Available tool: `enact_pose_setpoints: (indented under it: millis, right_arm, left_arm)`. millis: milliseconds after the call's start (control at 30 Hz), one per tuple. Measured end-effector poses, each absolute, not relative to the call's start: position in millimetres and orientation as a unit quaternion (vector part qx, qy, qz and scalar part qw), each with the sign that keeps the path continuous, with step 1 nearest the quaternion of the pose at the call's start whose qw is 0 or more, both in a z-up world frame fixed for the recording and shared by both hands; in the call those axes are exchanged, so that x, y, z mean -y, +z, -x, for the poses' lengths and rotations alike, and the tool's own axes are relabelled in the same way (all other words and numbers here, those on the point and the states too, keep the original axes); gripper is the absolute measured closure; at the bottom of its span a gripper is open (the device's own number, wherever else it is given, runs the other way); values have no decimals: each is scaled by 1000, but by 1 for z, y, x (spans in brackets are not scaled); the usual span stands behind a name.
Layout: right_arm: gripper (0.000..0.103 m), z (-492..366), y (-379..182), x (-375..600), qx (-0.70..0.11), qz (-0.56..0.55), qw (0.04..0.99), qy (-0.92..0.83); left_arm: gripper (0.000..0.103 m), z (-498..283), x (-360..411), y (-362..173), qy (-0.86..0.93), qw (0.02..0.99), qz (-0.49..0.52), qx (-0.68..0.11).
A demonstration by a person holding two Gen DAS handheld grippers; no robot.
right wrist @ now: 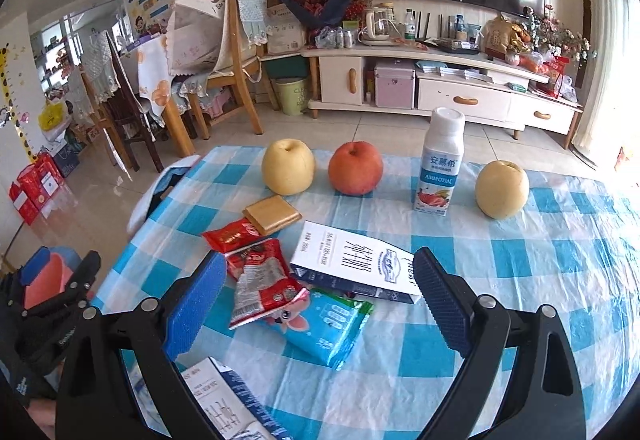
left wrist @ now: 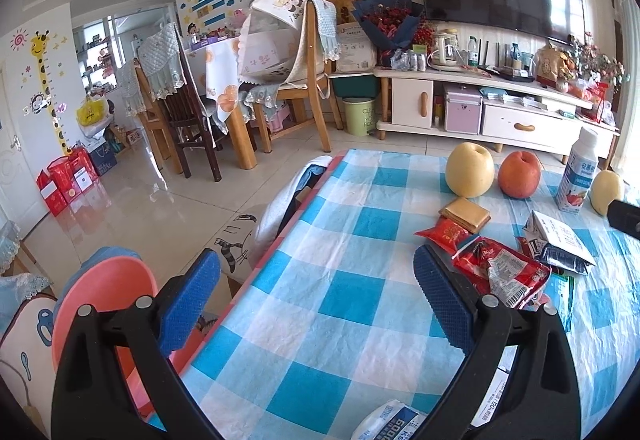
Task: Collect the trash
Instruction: 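Move both tools back over the table toward the remaining packets, then grasp the blue cow-print snack bag with the right gripper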
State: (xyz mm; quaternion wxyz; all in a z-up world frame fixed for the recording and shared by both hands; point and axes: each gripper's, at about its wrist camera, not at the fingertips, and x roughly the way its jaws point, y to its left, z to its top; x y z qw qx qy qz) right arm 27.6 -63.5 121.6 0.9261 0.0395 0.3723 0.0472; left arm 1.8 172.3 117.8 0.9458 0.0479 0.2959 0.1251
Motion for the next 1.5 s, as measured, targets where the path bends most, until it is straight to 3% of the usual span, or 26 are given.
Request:
enact_pose_setpoints:
  millis: [633, 1033, 1500]
  right_arm:
    - [10, -73, 37, 85, -473, -96, 871, 92]
    - [10, -62, 20, 33, -497, -33, 846, 192]
    - [9, -64, 8, 4, -468, 116, 862, 158]
  left_arm:
    - [5, -15, -156, 105, 108, 939, -72, -319]
    - [5, -19, -167, 103, 100, 936, -36, -337]
    - [5, -31, -184, 93, 39, 921, 68, -380]
